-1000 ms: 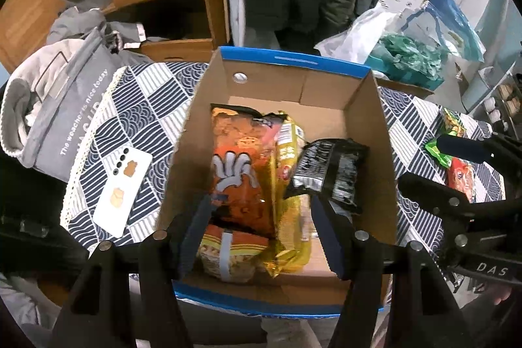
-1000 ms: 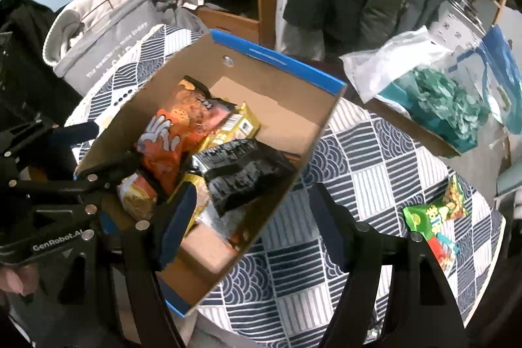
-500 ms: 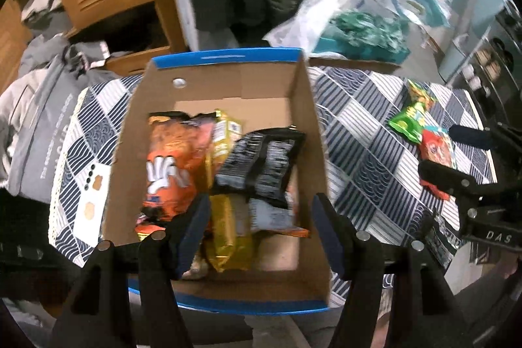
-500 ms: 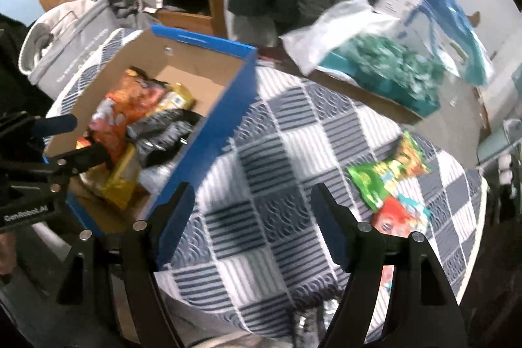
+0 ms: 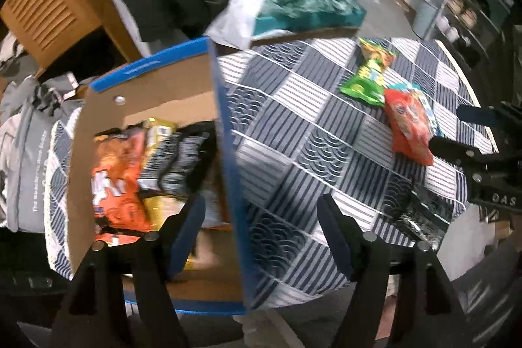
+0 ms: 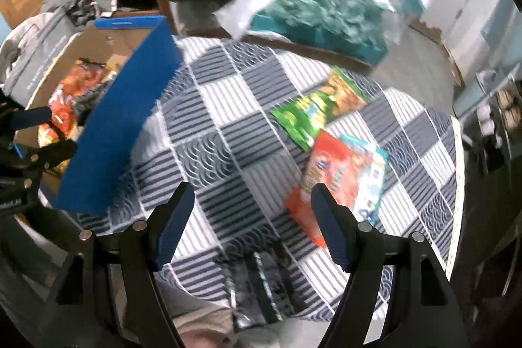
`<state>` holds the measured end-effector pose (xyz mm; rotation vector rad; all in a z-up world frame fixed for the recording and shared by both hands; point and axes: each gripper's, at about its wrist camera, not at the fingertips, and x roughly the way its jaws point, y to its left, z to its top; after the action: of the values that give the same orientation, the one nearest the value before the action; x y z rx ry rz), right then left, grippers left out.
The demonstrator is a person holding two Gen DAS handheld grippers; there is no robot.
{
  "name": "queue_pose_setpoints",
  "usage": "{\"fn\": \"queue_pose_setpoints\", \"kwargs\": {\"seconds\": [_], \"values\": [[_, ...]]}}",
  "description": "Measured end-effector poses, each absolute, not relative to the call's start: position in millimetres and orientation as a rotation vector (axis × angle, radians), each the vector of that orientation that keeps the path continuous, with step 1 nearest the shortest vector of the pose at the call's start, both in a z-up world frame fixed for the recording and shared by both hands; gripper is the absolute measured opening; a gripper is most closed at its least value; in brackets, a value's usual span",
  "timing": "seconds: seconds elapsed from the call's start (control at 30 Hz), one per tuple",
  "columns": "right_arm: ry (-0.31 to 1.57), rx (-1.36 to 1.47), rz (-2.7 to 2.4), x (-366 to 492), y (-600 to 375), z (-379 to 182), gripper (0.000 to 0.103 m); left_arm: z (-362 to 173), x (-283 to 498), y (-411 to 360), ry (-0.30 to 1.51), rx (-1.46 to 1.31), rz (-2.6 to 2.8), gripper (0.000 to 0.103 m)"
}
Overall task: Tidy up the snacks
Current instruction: 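Move both grippers back over the snacks on the table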
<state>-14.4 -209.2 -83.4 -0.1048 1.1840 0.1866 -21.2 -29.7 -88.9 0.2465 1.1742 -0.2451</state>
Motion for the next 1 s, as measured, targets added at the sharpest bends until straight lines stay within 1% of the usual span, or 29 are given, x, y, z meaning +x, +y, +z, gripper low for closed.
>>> {"fn": "queue_pose_setpoints", "kwargs": {"seconds": [0.3,0.5,0.8,1.0], "values": [[1.255,-0.032,0.081,-20,-262,-116,0.074,-118,-25,-77,1.265,0.270,-0.288,0.073],[1.287,-0.048,0.073,-47,-284,-127,0.074,-140,-34,-96,1.298,0.308,-0.297,0.073],[1.335,-0.038,0.073,-93,-302,-144,0.074,-155,-69,-119,1.330,0.307,-0.338,0.073],[1.359,-0.083,0.090,-115,-298,-149,0.074,-170,-92,-130,1.327,0.386,-0.342,0.073]]}}
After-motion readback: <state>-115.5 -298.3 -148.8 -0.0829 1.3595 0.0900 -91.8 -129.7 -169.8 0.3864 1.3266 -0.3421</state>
